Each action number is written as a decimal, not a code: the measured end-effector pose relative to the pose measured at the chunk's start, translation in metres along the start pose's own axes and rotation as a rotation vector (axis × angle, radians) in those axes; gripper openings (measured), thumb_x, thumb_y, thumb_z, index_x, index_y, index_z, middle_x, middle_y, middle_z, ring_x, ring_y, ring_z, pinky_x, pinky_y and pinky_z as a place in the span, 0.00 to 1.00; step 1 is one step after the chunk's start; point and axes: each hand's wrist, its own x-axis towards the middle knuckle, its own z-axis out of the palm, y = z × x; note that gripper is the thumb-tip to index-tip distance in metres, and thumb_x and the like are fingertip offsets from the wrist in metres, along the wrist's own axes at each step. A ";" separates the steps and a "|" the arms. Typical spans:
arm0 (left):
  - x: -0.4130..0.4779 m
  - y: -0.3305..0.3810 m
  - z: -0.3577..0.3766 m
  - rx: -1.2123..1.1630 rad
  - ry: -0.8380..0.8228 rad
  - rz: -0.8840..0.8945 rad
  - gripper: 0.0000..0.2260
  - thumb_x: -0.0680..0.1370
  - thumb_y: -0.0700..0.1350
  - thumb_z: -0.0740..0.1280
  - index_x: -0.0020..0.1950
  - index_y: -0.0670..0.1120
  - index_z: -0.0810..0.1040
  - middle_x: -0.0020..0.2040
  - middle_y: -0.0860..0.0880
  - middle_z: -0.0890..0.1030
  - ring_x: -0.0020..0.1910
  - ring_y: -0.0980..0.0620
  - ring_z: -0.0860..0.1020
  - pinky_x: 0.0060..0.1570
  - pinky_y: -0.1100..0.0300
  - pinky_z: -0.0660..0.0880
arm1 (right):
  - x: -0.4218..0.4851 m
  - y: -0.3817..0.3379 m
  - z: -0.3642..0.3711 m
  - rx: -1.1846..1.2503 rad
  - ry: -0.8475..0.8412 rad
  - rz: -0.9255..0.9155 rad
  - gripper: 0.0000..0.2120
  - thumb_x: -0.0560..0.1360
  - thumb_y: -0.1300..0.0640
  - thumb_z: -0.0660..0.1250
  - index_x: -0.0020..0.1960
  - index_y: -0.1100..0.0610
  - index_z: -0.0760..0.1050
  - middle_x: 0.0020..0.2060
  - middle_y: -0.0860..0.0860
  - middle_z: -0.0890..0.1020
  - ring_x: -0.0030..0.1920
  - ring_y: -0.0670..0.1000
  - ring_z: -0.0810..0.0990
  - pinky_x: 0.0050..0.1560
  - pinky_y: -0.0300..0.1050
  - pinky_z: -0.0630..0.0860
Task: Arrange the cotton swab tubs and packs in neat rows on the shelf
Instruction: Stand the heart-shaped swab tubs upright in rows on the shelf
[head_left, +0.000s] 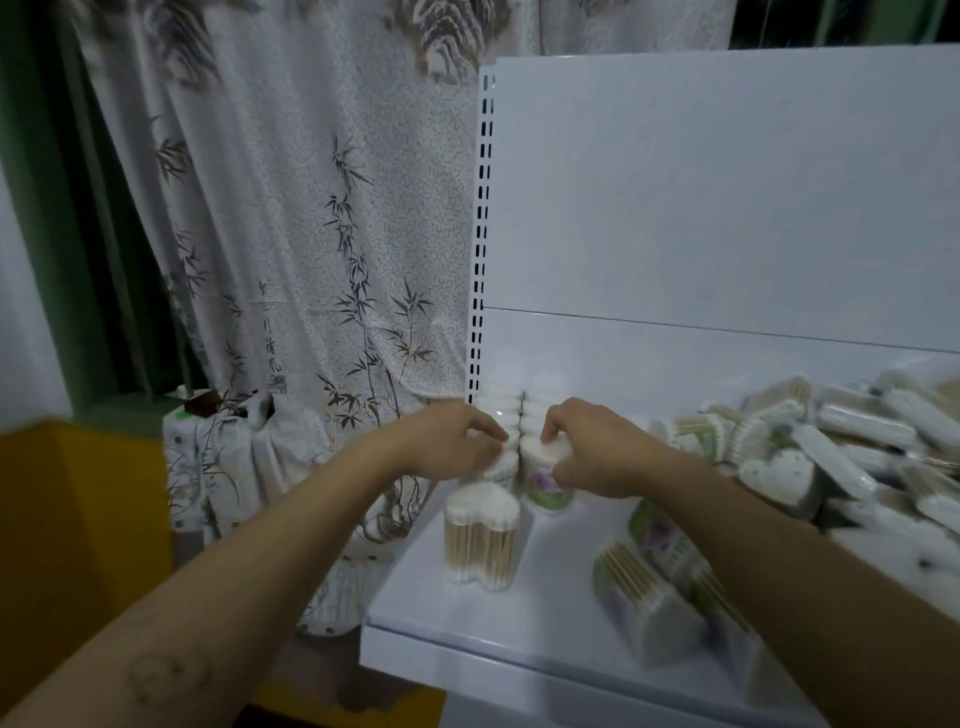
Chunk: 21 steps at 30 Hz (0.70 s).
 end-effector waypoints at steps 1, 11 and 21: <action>0.000 -0.002 0.000 0.006 0.001 0.007 0.16 0.81 0.52 0.61 0.67 0.52 0.76 0.67 0.50 0.76 0.59 0.52 0.75 0.58 0.60 0.69 | 0.001 -0.001 0.001 -0.019 0.013 0.006 0.19 0.73 0.54 0.70 0.61 0.51 0.71 0.60 0.49 0.70 0.54 0.51 0.72 0.50 0.44 0.69; 0.006 -0.006 0.004 0.024 0.039 0.072 0.15 0.80 0.54 0.62 0.64 0.49 0.74 0.64 0.46 0.73 0.60 0.47 0.73 0.59 0.54 0.71 | -0.002 -0.014 0.004 -0.048 0.044 0.098 0.29 0.72 0.46 0.73 0.69 0.49 0.69 0.67 0.52 0.66 0.65 0.53 0.70 0.63 0.47 0.69; -0.012 0.017 0.011 -0.127 0.169 0.271 0.14 0.78 0.56 0.65 0.61 0.54 0.77 0.63 0.51 0.76 0.62 0.51 0.72 0.64 0.53 0.68 | -0.082 -0.027 -0.024 -0.037 0.057 0.155 0.22 0.72 0.42 0.70 0.64 0.44 0.74 0.61 0.46 0.77 0.58 0.46 0.74 0.60 0.44 0.70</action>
